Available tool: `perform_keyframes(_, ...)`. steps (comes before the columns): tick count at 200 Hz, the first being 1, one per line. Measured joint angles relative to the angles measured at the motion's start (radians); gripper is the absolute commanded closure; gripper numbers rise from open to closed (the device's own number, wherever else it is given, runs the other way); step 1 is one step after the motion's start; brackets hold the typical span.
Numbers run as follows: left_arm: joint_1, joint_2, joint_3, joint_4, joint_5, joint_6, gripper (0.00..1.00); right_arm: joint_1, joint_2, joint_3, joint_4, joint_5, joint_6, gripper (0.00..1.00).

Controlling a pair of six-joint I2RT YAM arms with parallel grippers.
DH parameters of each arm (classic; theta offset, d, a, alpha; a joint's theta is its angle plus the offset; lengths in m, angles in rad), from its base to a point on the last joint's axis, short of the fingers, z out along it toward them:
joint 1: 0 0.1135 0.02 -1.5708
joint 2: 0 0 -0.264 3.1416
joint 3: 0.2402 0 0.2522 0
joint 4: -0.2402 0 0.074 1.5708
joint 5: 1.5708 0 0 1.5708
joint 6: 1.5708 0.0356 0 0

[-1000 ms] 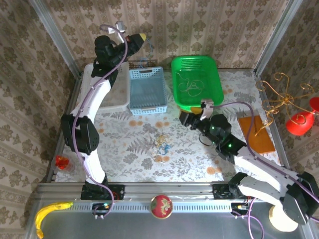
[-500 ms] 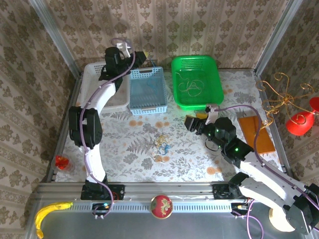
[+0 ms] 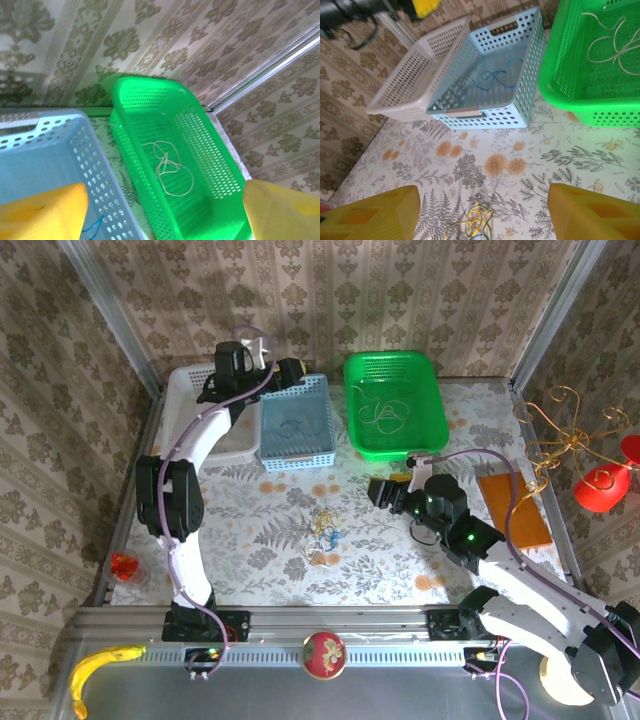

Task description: Untangle the cables

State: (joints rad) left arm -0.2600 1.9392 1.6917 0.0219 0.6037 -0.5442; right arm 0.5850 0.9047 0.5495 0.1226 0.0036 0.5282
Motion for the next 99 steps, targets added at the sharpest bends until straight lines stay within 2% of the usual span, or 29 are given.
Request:
perform_keyframes(40, -0.002, -0.169, -0.064, 0.006, 0.008, -0.002, 0.13, 0.0, 0.045, 0.041, -0.023, -0.043, 0.0, 0.32)
perform_keyframes(99, -0.016, -0.46, -0.44, 0.063, 0.02, -0.036, 0.08, 0.065, 0.138, 0.075, -0.098, -0.104, 0.0, 0.36)
